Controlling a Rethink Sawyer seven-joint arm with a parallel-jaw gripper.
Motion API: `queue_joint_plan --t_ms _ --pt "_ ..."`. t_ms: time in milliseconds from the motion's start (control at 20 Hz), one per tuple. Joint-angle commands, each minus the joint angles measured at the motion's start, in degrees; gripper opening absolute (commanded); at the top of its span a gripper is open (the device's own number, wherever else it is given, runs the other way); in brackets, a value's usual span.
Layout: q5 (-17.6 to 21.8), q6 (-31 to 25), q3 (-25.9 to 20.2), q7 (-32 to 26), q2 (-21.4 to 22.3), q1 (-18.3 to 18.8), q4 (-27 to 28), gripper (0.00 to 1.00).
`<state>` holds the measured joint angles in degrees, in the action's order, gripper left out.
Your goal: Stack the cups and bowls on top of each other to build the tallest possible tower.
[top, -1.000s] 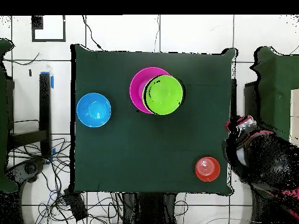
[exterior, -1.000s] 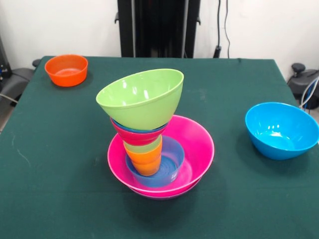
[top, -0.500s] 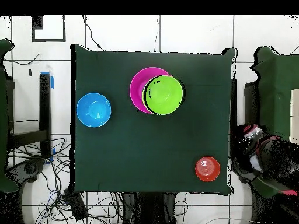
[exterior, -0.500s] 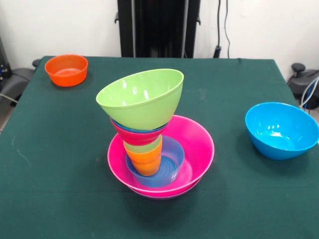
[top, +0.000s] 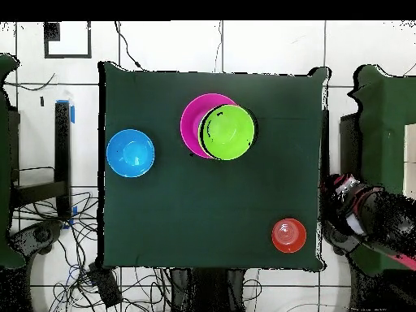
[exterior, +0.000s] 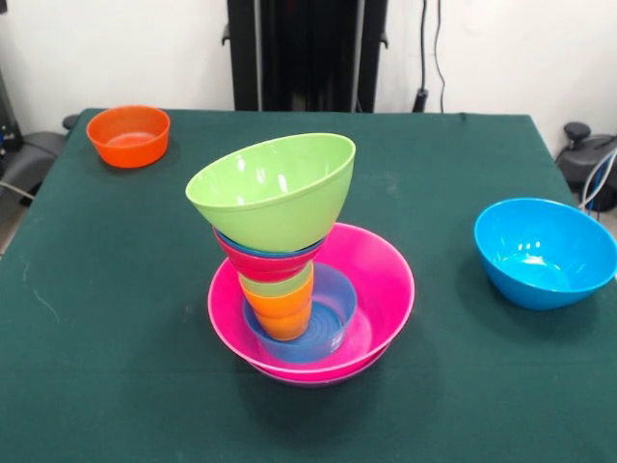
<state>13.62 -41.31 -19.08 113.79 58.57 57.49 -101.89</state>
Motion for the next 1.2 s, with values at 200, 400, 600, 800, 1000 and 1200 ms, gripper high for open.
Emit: queue_joint_plan --t_ms 200,400,600,800,1000,1200 --pt "6.80 0.15 -8.36 -15.22 -8.36 0.69 -0.43 1.00" --pt "8.50 1.66 -9.36 -14.10 -10.86 1.07 0.40 1.00" --pt "9.94 3.23 -10.16 -13.00 -13.07 1.46 0.73 1.00" --pt "11.10 4.86 -10.89 -11.01 -14.84 1.69 0.46 1.00" --pt "11.94 6.59 -10.95 -8.32 -16.57 1.41 -0.52 1.00" --pt "12.04 8.51 -10.56 -5.05 -17.52 0.91 -3.25 1.00"
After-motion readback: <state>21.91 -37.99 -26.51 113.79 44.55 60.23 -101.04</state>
